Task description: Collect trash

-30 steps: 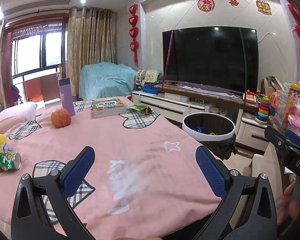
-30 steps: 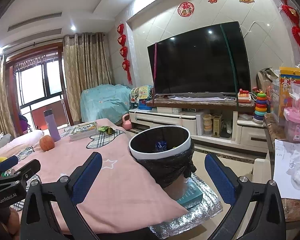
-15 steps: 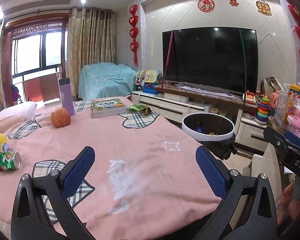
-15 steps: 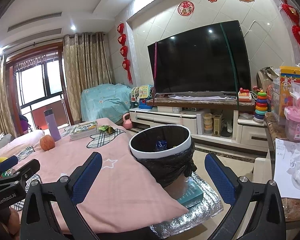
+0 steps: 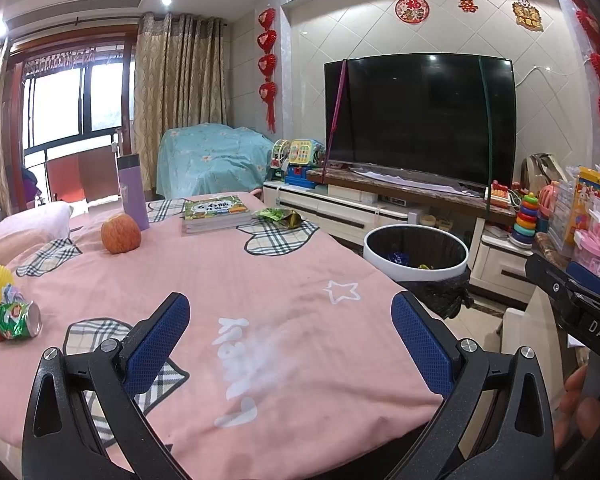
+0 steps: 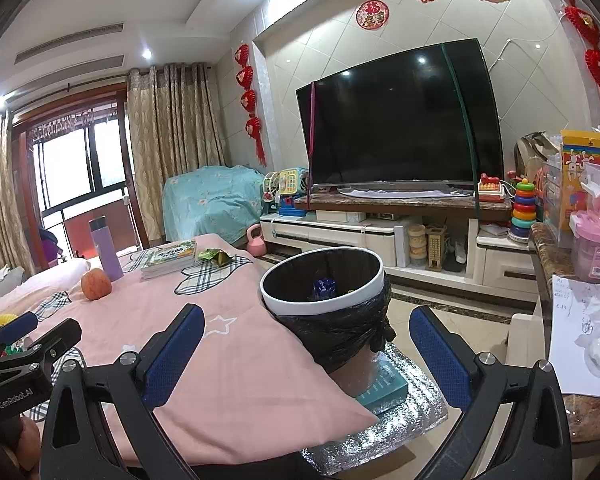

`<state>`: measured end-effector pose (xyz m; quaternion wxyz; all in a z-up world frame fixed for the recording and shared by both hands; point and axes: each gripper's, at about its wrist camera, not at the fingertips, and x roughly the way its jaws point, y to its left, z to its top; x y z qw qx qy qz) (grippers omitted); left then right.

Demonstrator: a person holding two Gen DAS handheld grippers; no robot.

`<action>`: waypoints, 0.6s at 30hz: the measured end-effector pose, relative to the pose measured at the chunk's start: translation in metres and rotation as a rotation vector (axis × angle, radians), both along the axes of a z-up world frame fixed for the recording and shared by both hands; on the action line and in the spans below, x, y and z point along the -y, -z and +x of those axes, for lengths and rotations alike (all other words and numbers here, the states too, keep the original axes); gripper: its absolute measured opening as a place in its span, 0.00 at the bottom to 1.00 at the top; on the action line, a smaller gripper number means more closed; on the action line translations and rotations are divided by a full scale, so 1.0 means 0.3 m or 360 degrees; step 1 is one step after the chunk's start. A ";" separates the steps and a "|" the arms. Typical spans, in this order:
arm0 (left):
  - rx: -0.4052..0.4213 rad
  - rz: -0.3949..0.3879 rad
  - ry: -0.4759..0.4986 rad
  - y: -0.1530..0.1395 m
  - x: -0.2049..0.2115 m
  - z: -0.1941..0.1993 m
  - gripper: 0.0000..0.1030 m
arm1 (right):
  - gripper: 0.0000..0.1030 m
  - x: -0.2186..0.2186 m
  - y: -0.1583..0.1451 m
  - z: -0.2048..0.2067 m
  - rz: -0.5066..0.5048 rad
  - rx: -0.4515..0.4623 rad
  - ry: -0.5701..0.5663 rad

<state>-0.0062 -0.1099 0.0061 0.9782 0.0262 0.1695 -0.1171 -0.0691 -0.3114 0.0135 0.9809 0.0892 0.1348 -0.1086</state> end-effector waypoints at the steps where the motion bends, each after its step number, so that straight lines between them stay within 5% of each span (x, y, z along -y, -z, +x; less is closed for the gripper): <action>1: 0.0000 -0.0001 0.0001 0.000 -0.001 0.000 1.00 | 1.00 0.002 0.000 0.000 0.0000 0.0000 0.0001; 18: -0.0005 0.0000 0.0006 0.003 -0.001 0.002 1.00 | 1.00 0.000 0.000 0.000 0.0000 0.0000 0.0000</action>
